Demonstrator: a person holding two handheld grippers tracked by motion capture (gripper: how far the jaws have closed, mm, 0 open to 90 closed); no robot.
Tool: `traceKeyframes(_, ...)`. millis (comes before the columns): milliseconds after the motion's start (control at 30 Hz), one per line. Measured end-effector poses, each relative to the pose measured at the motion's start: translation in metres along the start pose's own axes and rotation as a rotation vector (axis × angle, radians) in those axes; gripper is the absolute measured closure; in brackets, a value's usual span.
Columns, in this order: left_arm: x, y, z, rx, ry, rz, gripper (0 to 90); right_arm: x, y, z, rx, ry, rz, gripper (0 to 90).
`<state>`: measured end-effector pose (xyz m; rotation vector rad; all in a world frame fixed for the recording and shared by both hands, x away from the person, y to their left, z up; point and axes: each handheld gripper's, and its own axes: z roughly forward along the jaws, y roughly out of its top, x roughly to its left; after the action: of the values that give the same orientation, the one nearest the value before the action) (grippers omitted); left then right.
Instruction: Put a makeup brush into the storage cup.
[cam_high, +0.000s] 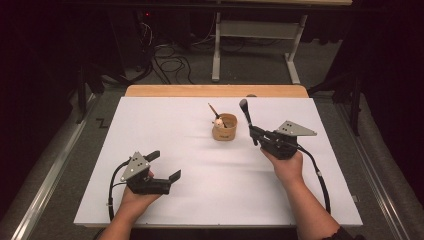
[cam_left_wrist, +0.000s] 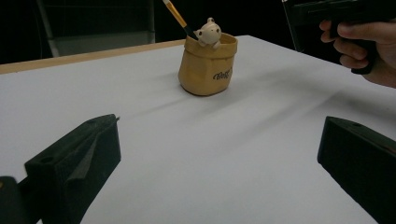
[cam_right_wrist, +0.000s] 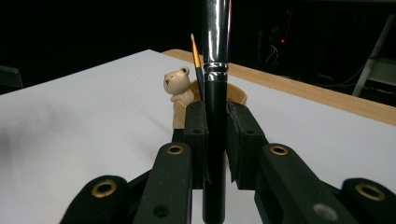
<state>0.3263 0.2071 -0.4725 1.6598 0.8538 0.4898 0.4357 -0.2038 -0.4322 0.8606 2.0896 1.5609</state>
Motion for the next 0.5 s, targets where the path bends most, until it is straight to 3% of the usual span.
traceKeyframes(500, 0.001, 0.000, 0.000, -0.001, 0.001, -0.005, 0.0, -0.002, 0.000, 0.013, -0.036, 0.011, 0.039, 80.1)
